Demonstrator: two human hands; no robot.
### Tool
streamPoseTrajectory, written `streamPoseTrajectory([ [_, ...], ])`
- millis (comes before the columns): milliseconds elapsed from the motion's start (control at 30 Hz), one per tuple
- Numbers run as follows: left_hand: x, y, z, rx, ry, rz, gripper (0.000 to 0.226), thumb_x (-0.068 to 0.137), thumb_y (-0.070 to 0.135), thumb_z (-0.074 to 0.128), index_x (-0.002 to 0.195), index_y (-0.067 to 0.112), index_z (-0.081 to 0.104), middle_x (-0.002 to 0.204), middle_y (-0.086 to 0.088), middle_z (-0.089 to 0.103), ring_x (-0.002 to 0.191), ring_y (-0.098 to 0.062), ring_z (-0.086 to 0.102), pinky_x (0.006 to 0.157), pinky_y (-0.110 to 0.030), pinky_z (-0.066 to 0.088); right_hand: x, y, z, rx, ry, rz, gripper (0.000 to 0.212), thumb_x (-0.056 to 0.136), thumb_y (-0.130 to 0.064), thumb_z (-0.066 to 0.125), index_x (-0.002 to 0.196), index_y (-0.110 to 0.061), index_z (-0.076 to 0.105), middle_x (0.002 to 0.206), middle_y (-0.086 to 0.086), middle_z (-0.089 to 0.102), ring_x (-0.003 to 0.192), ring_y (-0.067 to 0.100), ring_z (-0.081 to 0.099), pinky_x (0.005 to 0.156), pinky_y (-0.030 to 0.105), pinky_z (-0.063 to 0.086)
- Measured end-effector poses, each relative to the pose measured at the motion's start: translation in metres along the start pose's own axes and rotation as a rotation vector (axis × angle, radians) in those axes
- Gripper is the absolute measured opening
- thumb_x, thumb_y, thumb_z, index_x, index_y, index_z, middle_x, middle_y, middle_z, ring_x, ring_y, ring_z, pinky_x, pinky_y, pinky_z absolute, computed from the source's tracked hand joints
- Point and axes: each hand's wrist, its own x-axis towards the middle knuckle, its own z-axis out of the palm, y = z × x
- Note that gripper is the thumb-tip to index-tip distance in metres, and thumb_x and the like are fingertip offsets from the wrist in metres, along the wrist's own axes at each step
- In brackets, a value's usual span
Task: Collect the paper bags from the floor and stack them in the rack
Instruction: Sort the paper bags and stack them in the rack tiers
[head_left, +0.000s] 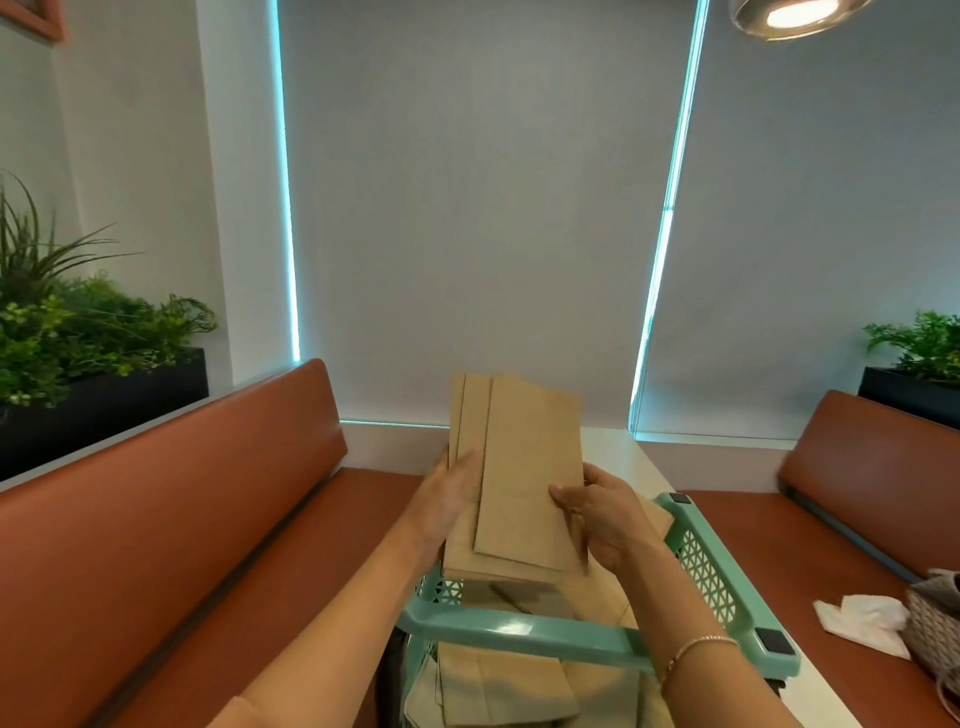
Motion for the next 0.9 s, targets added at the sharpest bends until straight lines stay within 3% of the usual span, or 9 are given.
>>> streamPoseTrajectory([
  [67, 0.000, -0.001, -0.002, 0.013, -0.022, -0.034, 0.060, 0.077, 0.060, 0.057, 0.124, 0.025, 0.051, 0.123, -0.002, 0.062, 0.114, -0.019, 0.058, 0.103, -0.041, 0.043, -0.001, 0.002, 0.007, -0.053, -0.032, -0.017, 0.026, 0.088, 0.006, 0.053, 0.112, -0.006, 0.056, 0.094, 0.008, 0.063, 0.084, 0.022, 0.062, 0.064, 0.030, 0.052],
  [100, 0.000, -0.001, -0.002, 0.012, -0.040, -0.054, 0.063, 0.075, 0.056, 0.062, 0.126, 0.022, 0.050, 0.120, -0.004, 0.064, 0.111, -0.021, 0.061, 0.099, -0.042, 0.047, -0.002, 0.003, 0.011, -0.076, -0.045, -0.026, 0.029, 0.087, 0.005, 0.055, 0.114, -0.005, 0.056, 0.096, 0.008, 0.064, 0.085, 0.022, 0.063, 0.065, 0.030, 0.052],
  [267, 0.002, 0.000, -0.001, -0.081, 0.091, -0.026, 0.036, 0.088, 0.007, 0.061, 0.122, 0.012, 0.053, 0.107, -0.007, 0.067, 0.100, -0.025, 0.063, 0.092, -0.040, 0.050, -0.004, -0.002, 0.013, -0.030, -0.074, -0.043, 0.047, 0.080, -0.008, 0.069, 0.124, -0.011, 0.052, 0.110, 0.010, 0.064, 0.091, 0.022, 0.064, 0.066, 0.030, 0.053],
  [367, 0.006, 0.008, 0.003, -0.294, 0.174, 0.020, 0.026, 0.087, 0.005, 0.060, 0.109, 0.019, 0.056, 0.103, -0.008, 0.067, 0.097, -0.028, 0.063, 0.091, -0.048, 0.050, -0.005, 0.002, 0.013, 0.132, 0.000, 0.058, 0.037, 0.080, -0.024, 0.070, 0.109, -0.015, 0.050, 0.107, 0.011, 0.062, 0.088, 0.022, 0.061, 0.068, 0.035, 0.052],
  [467, 0.009, 0.016, 0.017, -0.456, 0.174, 0.047, 0.021, 0.088, 0.002, 0.056, 0.102, 0.018, 0.058, 0.099, -0.010, 0.068, 0.090, -0.028, 0.065, 0.087, -0.049, 0.051, -0.013, 0.008, 0.027, 0.542, -0.031, 0.110, 0.019, 0.080, -0.006, 0.066, 0.096, -0.008, 0.056, 0.098, 0.013, 0.062, 0.092, 0.026, 0.059, 0.089, 0.047, 0.051],
  [533, 0.009, 0.019, 0.024, -0.482, 0.154, 0.035, 0.024, 0.086, 0.001, 0.057, 0.107, 0.012, 0.060, 0.103, -0.015, 0.068, 0.094, -0.032, 0.065, 0.085, -0.050, 0.051, -0.015, 0.010, 0.034, 0.708, -0.033, 0.057, 0.021, 0.080, 0.004, 0.061, 0.097, -0.009, 0.059, 0.088, 0.011, 0.069, 0.087, 0.023, 0.062, 0.083, 0.041, 0.055],
  [633, 0.015, 0.033, 0.022, -0.472, 0.145, 0.099, 0.031, 0.082, 0.003, 0.061, 0.111, 0.010, 0.060, 0.104, -0.013, 0.069, 0.096, -0.032, 0.065, 0.083, -0.045, 0.053, -0.017, 0.009, 0.035, 0.786, -0.030, 0.045, 0.027, 0.072, 0.006, 0.064, 0.094, -0.010, 0.061, 0.071, 0.007, 0.073, 0.069, 0.021, 0.069, 0.062, 0.039, 0.059],
  [800, 0.032, 0.070, 0.000, -0.456, 0.170, 0.224, 0.046, 0.066, 0.020, 0.077, 0.103, 0.040, 0.060, 0.120, -0.008, 0.059, 0.108, -0.024, 0.057, 0.091, -0.046, 0.048, -0.025, 0.011, 0.031, 0.812, -0.013, 0.064, 0.032, 0.063, 0.004, 0.066, 0.090, -0.012, 0.061, 0.077, 0.010, 0.072, 0.084, 0.028, 0.063, 0.084, 0.054, 0.049],
  [900, 0.034, 0.070, 0.001, -0.467, 0.164, 0.247, 0.025, 0.069, 0.014, 0.073, 0.080, 0.031, 0.059, 0.095, -0.007, 0.062, 0.088, -0.025, 0.058, 0.078, -0.042, 0.049, -0.027, 0.012, 0.032, 0.821, -0.015, 0.061, 0.032, 0.064, 0.004, 0.066, 0.091, -0.012, 0.060, 0.082, 0.012, 0.071, 0.085, 0.029, 0.062, 0.084, 0.056, 0.048],
])
